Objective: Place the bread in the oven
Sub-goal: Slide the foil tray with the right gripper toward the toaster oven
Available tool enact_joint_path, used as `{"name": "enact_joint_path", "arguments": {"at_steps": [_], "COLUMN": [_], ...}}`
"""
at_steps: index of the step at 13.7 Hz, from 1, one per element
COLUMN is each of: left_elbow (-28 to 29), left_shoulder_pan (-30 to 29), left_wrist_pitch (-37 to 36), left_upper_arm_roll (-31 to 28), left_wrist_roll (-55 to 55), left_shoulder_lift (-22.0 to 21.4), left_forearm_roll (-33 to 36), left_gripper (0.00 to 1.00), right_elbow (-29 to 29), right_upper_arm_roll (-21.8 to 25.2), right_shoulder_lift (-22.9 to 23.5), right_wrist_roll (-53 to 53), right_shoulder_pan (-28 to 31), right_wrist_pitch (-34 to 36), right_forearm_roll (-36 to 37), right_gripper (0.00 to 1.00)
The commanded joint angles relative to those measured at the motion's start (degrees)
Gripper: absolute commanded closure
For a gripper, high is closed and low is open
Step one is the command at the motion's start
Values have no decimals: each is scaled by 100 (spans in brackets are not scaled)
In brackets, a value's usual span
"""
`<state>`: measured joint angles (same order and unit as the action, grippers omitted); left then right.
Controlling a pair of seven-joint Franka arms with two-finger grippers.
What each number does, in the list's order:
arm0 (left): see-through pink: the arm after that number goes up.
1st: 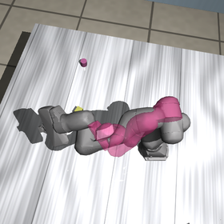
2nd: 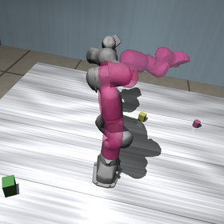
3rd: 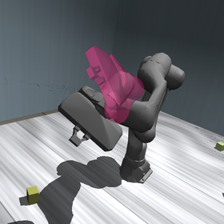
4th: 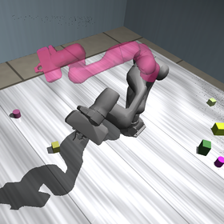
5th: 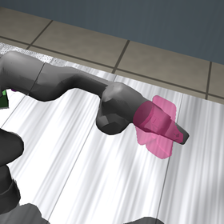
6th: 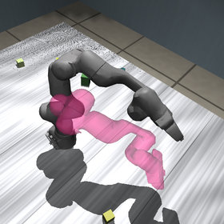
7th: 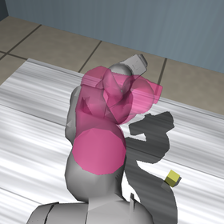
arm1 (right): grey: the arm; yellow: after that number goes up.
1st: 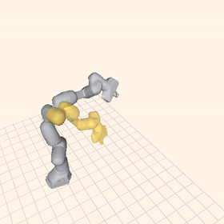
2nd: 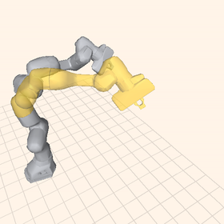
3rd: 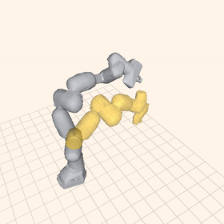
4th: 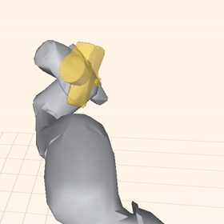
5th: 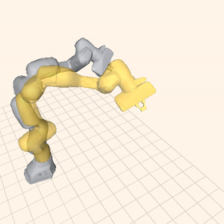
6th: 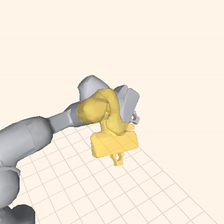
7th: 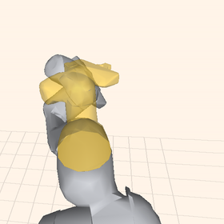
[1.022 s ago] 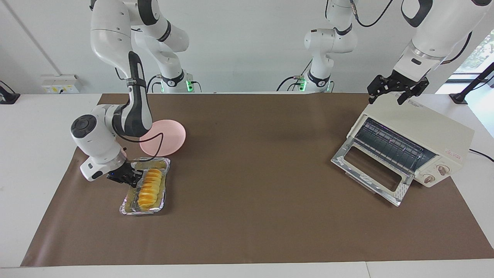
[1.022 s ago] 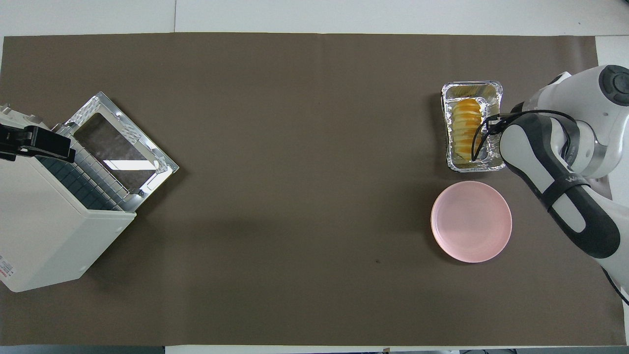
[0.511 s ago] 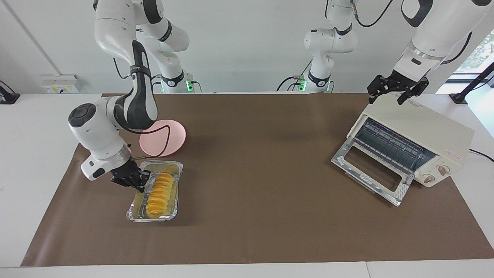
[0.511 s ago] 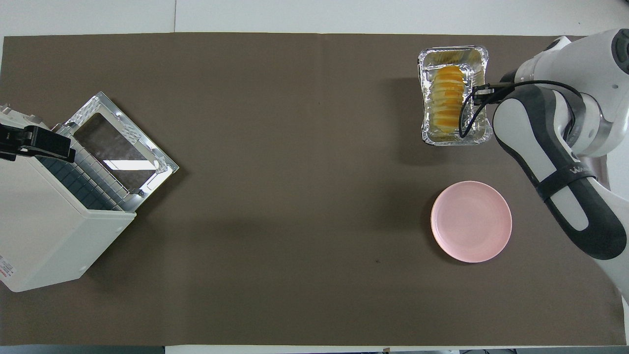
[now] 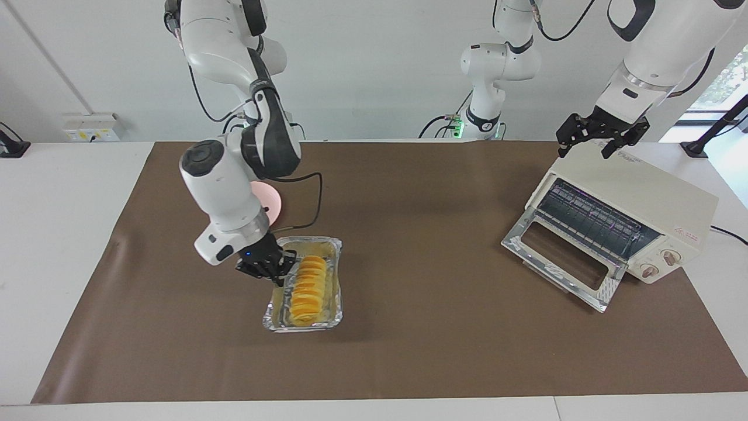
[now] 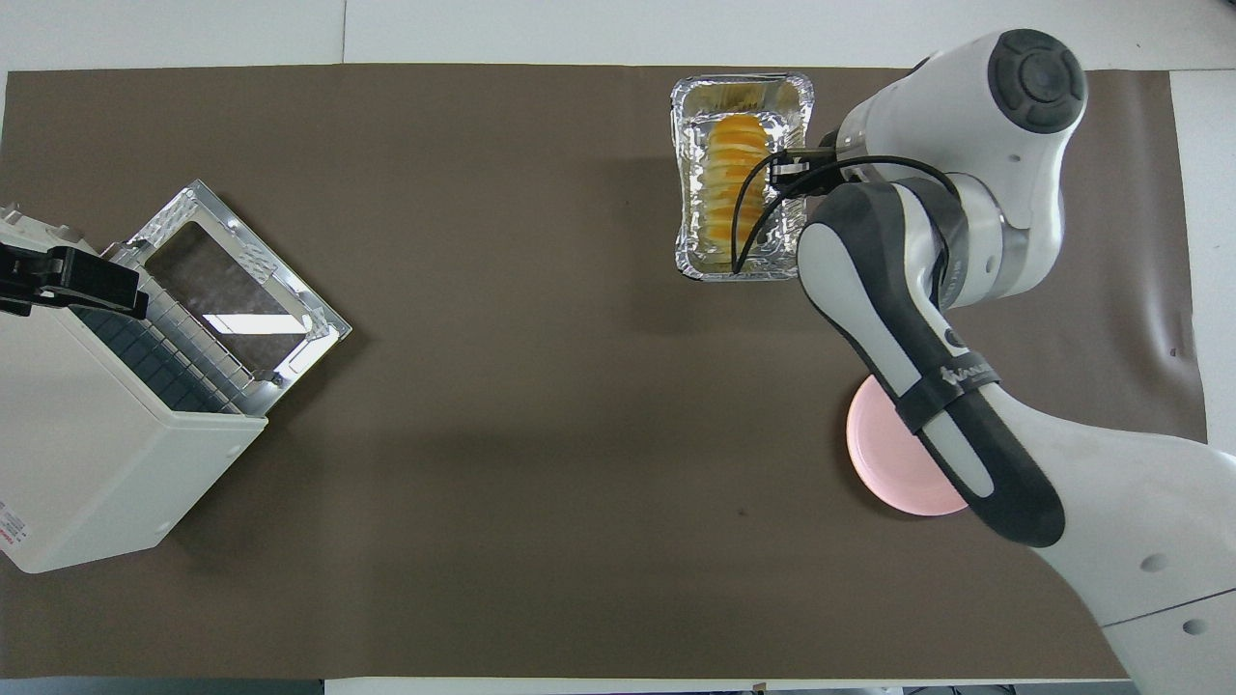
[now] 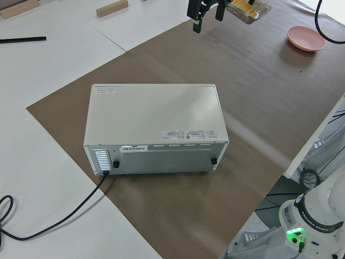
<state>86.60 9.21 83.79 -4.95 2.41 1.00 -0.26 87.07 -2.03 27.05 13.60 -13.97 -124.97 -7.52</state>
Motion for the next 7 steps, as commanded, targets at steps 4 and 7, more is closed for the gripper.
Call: {"name": "enact_joint_path", "arguments": {"at_steps": [4,7], "left_elbow": [67,67], "left_shoulder_pan": [-51,-51], "left_wrist_pitch": [33,33], "left_upper_arm_roll": [12,12], "left_wrist_roll": [32,32], "left_shoulder_lift": [-30,-30], "left_forearm_roll": [-44,-44], "left_gripper": [0,0], "right_elbow": [-744,-736], "right_upper_arm_roll": [19,10], "right_shoulder_lift": [924,1127], "right_wrist_roll": [1504,1812], "right_shoulder_pan": [-879,-1134], "right_wrist_pitch": [-238,-572], "right_forearm_roll": [5,-48], "right_gripper": [100,100]}}
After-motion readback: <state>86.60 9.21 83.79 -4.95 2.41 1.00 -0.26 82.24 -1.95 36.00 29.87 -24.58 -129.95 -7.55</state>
